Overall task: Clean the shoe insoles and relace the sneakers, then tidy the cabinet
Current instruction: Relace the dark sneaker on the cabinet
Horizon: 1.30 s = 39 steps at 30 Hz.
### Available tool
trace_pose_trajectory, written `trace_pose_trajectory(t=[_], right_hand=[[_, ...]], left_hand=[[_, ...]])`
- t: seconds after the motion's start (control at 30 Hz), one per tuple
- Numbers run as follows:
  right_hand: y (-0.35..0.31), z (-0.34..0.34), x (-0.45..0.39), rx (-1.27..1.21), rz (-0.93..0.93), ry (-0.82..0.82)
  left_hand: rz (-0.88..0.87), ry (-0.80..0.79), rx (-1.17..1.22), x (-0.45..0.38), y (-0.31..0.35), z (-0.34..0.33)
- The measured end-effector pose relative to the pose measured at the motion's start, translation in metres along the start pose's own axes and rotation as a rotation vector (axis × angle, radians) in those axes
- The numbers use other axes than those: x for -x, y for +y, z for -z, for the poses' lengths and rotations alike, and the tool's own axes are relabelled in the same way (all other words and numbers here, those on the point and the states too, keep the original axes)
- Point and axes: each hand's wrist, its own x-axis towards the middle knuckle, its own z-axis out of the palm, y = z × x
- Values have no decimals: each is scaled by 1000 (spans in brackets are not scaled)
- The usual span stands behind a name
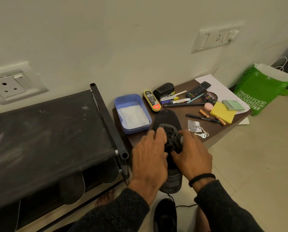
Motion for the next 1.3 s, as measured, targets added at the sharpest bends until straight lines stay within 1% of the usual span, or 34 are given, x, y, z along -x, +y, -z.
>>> trace_pose_trajectory(t=[0.1, 0.13, 0.2, 0.3, 0.37, 0.4, 0.43, 0.5, 0.57, 0.67, 0.7, 0.8, 0.87, 0.93, 1.03, 1.2, 1.3], right_hand=[[-9, 5, -6, 161, 6, -15], [-12, 5, -7, 177, 2, -23], [-15, 4, -8, 167, -3, -44], [-10, 14, -8, 33, 29, -166], [-2, 26, 0, -89, 90, -260], [4, 32, 6, -146, 109, -279], [9, 37, 12, -202, 117, -274], [18, 39, 18, -266, 121, -200], [19, 36, 17, -281, 120, -109], [11, 27, 10, -301, 94, -28], [10, 24, 7, -281, 80, -12], [10, 21, 0, -166, 55, 13], [9, 21, -3, -87, 57, 30], [6, 21, -5, -1, 66, 30], [0, 15, -7, 80, 79, 25], [-4, 8, -13, 109, 90, 28], [-4, 8, -14, 97, 89, -26]], left_hand=[[137, -49, 54, -4, -5, -3], [174, -65, 73, -5, -7, -3], [194, -87, 73, -6, -8, -6], [212, -121, 29, -13, -7, -10], [229, -155, -26, -19, -5, -14], [231, -168, -54, -22, -3, -16], [233, -172, -78, -25, -3, -18], [251, -174, -96, -29, -2, -21], [263, -175, -104, -30, 0, -22], [251, -190, -75, -29, 2, -21], [253, -209, -32, -29, 3, -19], [305, -324, 196, -22, -2, -13], [313, -372, 282, -16, -6, -10], [303, -335, 308, -14, -10, -11], [259, -227, 269, -14, -10, -14], [151, -81, 14, -17, -3, -19], [129, -70, -117, -20, 0, -18]])
